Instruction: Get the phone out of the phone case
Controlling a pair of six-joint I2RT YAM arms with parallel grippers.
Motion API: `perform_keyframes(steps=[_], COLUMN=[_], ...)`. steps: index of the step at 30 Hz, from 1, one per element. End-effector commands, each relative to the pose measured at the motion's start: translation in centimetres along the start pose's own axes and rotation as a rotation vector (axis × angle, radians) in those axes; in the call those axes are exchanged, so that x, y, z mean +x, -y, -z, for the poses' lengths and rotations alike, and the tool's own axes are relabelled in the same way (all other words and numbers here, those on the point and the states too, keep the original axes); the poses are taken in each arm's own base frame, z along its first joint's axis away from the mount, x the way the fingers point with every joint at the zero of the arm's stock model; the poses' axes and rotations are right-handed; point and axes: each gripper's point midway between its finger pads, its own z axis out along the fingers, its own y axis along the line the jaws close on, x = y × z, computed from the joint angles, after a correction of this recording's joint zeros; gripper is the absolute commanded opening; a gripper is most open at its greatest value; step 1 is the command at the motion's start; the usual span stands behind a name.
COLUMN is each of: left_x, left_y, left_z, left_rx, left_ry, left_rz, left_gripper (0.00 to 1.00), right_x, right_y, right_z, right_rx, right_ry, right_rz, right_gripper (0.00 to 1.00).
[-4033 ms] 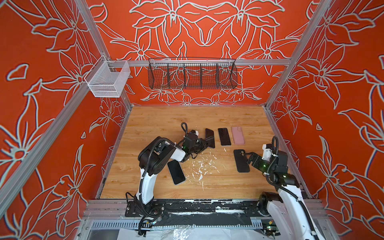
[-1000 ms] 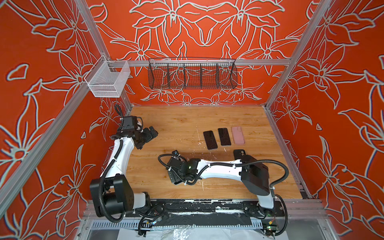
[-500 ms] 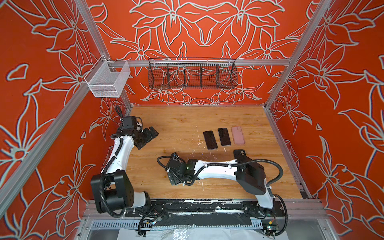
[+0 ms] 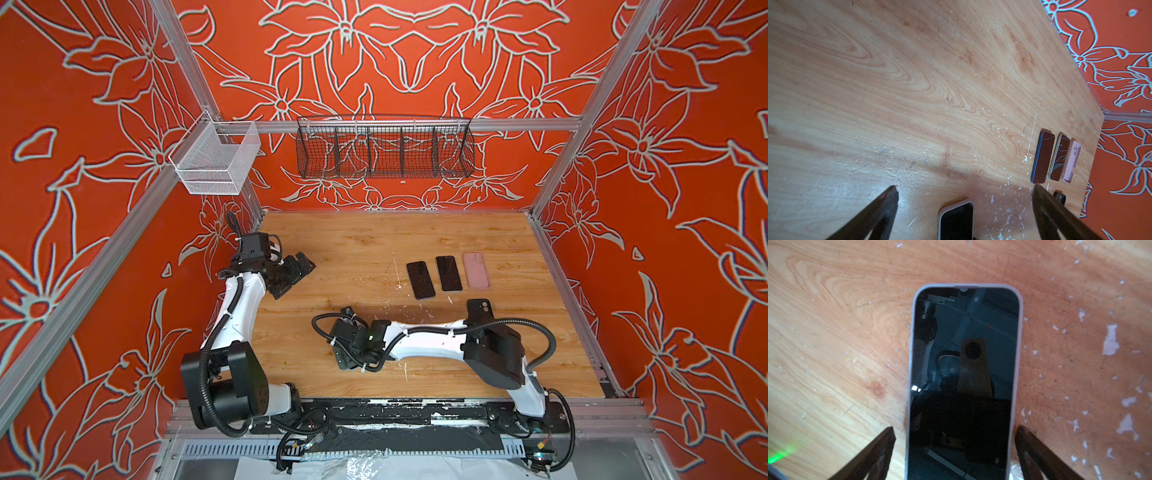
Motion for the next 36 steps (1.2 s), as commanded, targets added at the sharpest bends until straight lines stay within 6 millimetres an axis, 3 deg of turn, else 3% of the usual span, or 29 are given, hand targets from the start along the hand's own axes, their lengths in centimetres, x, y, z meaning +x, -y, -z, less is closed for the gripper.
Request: perform_keyframes(steps=[1, 36], left_x=[-0.1, 0.0], left_y=[0.2, 0.0], left_z=[0.6, 0.4], left_rx=[0.016, 0.011], left_ry=[0.017, 0.013], left_rz=[-0.004, 0.007], left_gripper=[0.97, 0.97], right_x=[0.7, 4.3], right_y=[-0.2, 2.6], right_z=[-0.9, -2.5], right_rx=[0.033, 0.194], right_ry=[-0.021, -0.106], right_rz=[-0.011, 0.092], right_gripper=[0.92, 0.85])
